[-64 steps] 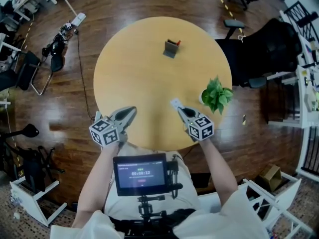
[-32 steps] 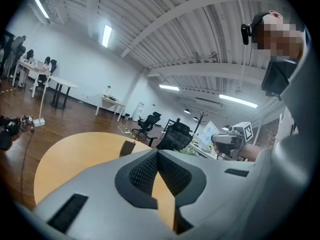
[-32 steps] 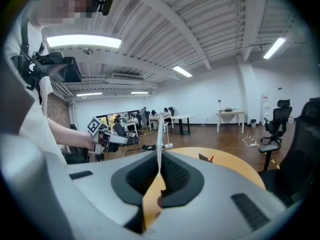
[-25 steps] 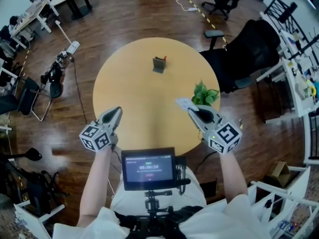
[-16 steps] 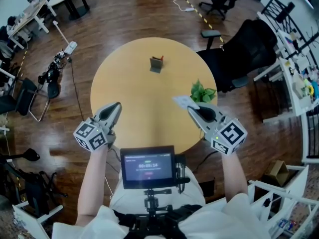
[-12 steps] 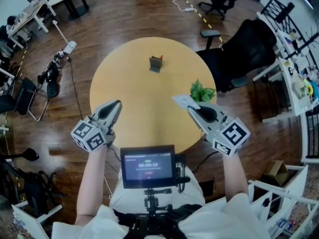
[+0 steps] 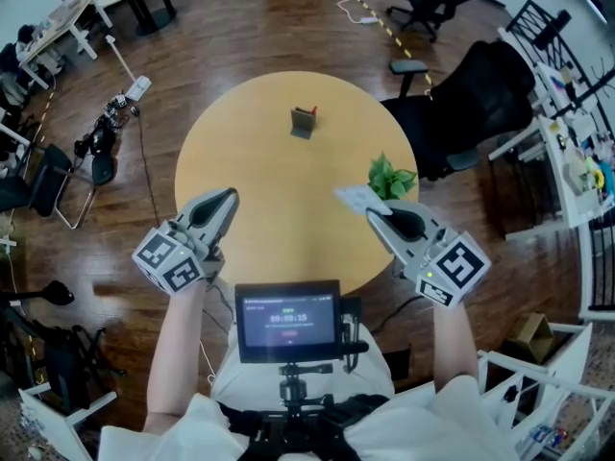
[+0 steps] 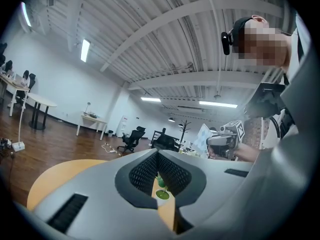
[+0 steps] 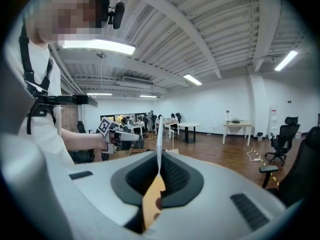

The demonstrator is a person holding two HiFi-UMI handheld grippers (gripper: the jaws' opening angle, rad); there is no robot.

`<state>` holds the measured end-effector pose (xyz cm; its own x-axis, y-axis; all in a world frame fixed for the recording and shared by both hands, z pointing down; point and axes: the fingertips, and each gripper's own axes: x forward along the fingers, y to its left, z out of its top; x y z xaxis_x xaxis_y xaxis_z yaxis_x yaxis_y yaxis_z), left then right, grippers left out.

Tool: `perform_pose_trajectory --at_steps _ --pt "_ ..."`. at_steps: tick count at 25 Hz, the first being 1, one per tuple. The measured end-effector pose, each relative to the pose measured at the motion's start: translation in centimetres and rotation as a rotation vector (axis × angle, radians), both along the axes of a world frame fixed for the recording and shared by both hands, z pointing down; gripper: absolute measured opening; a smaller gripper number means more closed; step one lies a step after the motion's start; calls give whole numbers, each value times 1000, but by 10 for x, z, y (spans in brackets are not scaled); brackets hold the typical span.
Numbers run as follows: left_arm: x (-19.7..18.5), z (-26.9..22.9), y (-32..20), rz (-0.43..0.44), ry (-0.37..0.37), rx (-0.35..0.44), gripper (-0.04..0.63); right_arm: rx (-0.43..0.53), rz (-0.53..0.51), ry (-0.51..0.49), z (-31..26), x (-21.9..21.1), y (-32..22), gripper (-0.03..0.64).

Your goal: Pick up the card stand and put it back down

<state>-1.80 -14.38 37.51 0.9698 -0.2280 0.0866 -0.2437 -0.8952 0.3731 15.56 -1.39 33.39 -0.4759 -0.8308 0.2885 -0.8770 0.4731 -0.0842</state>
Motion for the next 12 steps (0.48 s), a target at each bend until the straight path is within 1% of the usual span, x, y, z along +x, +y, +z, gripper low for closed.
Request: perform_pose_trajectory --at_steps 12 --pt "-8 -4 10 -15 21 3 0 -7 12 -19 1 0 12 23"
